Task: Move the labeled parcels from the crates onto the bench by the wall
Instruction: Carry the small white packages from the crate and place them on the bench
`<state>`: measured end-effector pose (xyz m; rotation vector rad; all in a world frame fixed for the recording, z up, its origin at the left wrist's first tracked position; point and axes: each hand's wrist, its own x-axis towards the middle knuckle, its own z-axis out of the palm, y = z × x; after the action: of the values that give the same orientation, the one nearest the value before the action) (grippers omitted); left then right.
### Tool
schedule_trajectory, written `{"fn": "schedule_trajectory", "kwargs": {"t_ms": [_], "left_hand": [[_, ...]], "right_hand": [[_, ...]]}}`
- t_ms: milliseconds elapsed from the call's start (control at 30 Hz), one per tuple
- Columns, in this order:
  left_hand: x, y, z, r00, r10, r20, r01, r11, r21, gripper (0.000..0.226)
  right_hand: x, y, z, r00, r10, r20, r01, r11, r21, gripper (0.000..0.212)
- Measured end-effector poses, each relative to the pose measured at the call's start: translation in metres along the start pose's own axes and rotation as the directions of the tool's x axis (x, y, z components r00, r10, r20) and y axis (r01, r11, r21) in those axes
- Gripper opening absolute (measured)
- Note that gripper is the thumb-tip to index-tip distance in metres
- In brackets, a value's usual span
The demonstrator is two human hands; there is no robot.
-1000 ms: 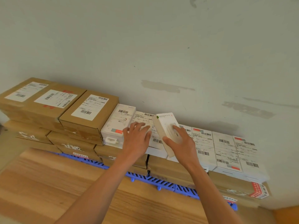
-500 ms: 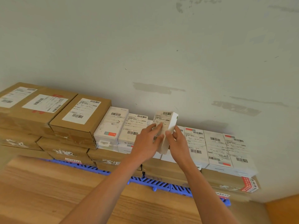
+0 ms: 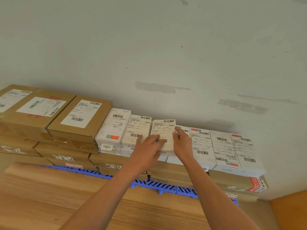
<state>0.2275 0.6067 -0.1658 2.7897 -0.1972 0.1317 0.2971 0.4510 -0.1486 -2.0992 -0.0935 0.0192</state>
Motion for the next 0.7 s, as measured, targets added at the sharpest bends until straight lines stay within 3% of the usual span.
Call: {"fn": "schedule_trajectory", "kwargs": {"t_ms": [167,433,700], "left_hand": [[0.000,-0.013,0.001,0.999,0.031,-0.024,-0.030,0.998,0.050,0.044],[0.006,-0.024,0.004,0.997,0.039,-0.067,-0.037,0.999,0.026,0.037],[0.009,-0.029,0.001,0.995,0.062,-0.073,-0.054,0.994,0.097,0.033]], "right_hand": [[-0.001,0.005,0.008,0.994,0.004,0.105,0.006,0.995,-0.096,0.045],[-0.007,0.023,0.025,0.982,-0.161,0.099,0.183,0.941,-0.283,0.034],[-0.012,0.010,0.020,0.984,-0.116,0.133,0.154,0.930,-0.335,0.040]]}}
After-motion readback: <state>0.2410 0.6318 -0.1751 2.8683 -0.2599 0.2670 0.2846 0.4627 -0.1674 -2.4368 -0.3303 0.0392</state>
